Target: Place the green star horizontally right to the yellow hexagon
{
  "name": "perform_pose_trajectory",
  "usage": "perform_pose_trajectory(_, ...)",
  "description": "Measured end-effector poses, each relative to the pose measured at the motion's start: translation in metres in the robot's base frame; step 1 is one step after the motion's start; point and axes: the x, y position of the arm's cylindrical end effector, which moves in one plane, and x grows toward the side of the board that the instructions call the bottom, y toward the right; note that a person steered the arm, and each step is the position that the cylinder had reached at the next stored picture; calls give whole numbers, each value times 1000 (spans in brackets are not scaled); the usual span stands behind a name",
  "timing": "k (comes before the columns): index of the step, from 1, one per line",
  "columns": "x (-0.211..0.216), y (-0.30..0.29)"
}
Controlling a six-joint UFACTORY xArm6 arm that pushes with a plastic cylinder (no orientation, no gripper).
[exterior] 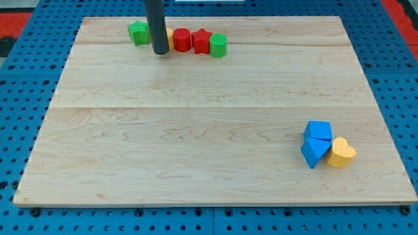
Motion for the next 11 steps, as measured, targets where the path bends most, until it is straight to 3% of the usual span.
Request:
perform_pose_trajectory(1,10,-16)
perform_pose_trajectory(2,-5,-73)
perform_pose_trajectory(3,-55,-146)
perform_pose_trajectory(4,-95,-105)
perform_pose_trajectory(5,-94,-36)
perform_pose_trajectory(9,-68,-49)
perform_pose_trajectory(11,-70,4)
